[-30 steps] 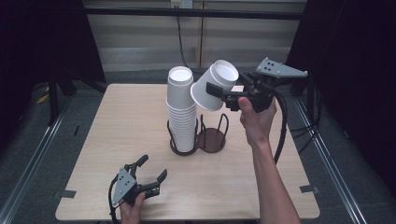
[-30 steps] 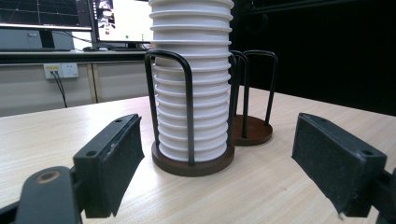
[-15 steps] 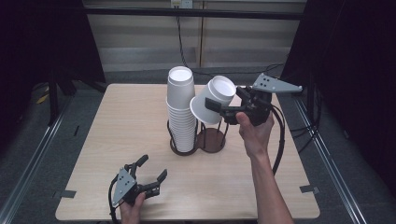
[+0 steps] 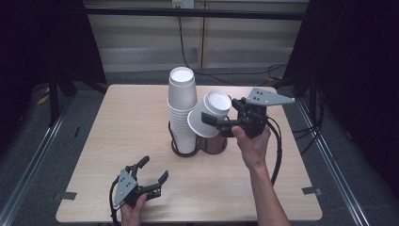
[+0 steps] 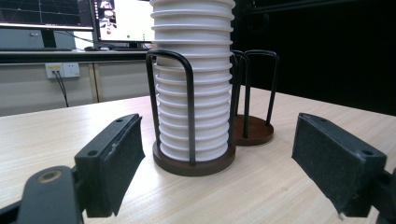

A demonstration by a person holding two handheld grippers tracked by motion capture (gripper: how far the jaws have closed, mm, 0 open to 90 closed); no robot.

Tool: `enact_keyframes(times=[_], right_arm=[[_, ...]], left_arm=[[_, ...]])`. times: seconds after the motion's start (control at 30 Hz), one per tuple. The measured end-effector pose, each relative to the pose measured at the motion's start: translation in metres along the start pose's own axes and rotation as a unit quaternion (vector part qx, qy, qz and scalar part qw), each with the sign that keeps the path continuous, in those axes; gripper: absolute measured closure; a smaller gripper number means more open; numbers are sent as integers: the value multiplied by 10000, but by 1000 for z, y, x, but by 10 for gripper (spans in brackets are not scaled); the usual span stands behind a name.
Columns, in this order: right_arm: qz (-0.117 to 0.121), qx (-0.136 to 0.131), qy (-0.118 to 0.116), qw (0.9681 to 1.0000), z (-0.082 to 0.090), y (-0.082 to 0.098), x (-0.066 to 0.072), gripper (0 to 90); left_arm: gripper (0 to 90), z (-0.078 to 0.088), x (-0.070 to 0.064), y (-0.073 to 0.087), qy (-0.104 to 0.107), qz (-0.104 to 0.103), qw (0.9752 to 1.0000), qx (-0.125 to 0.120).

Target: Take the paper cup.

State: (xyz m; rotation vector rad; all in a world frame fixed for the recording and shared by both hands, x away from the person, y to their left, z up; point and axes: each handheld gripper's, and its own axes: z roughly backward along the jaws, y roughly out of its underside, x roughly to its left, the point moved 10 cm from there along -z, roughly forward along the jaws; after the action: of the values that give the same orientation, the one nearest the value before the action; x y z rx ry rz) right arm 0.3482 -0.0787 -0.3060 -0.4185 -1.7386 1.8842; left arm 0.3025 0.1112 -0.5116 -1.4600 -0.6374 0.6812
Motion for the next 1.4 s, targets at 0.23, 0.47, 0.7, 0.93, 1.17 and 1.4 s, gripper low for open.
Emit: enact_keyframes(times=[0.23,0.47,0.7,0.93,1.17,1.4], right_arm=[[-90,80,-90,9999,-3,18,6,216],[-122,154,-173,9997,-8,33,13,216],[-134,240,-281,9992,-15,46,21,216],[-46,409,-330,9986,-22,54,24,216],[-175,521,-359,9978,-25,76,24,217],[-284,577,-468,9968,-31,93,30,217]], left_arm=[[158,0,0,0,-19,-24,10000,15],[158,0,1,0,-42,-21,10000,6],[158,0,0,0,-22,-19,10000,3],[155,0,1,0,-40,-27,10000,3],[157,-1,-4,0,196,-48,9998,49],[157,-1,-10,2,288,-82,9994,179]])
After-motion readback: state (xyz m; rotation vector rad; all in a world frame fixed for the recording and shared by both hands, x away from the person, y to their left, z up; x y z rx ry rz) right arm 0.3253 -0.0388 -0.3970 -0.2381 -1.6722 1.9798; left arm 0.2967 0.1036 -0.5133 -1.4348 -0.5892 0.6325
